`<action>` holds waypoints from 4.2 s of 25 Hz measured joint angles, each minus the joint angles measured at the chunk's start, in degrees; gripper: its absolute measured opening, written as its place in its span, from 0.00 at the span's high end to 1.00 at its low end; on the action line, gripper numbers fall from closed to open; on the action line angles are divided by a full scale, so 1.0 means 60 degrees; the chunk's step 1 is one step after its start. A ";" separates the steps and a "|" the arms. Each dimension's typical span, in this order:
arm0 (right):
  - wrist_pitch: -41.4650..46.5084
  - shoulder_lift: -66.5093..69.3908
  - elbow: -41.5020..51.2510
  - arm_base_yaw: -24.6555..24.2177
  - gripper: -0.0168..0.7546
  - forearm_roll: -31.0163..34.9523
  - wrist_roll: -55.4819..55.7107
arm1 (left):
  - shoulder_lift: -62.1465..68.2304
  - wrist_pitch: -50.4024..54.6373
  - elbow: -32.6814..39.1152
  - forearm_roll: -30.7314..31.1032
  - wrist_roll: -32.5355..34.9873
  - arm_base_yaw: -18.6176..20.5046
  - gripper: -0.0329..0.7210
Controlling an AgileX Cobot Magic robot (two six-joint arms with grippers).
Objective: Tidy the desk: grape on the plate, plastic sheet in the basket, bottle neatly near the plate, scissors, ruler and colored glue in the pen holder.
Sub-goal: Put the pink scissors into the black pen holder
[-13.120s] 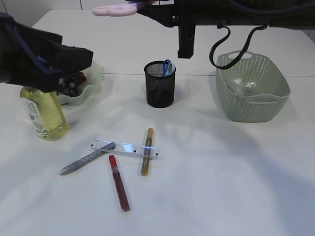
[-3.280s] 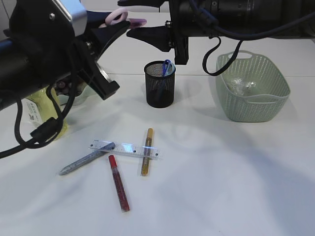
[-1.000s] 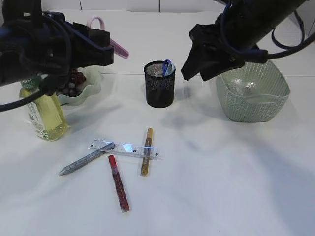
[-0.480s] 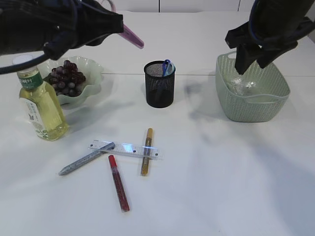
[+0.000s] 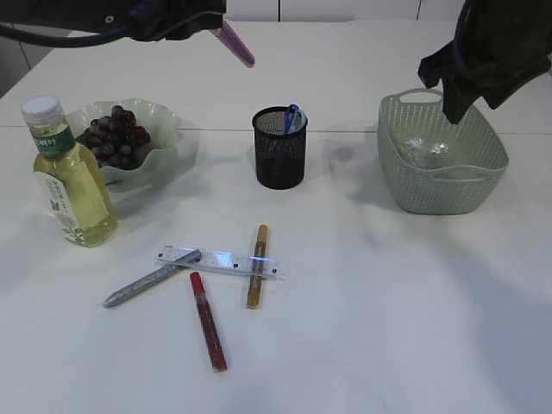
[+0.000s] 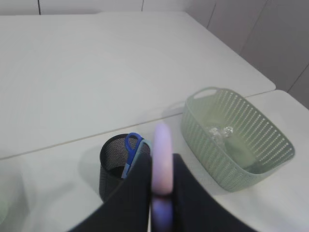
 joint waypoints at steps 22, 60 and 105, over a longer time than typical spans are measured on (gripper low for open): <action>0.0000 0.0000 0.0000 0.0000 0.44 -0.1369 0.0008 | 0.4474 0.2030 -0.4243 0.1899 0.0000 0.0201 0.89; 0.0000 0.0203 0.0000 0.0000 0.44 -0.1449 0.0024 | 0.5259 0.0927 -0.4296 0.1995 0.0000 0.0207 0.89; 0.0000 0.0203 0.0000 0.0000 0.44 -0.1485 0.0024 | 0.6096 0.1945 -0.5145 0.2077 0.0000 0.0300 0.69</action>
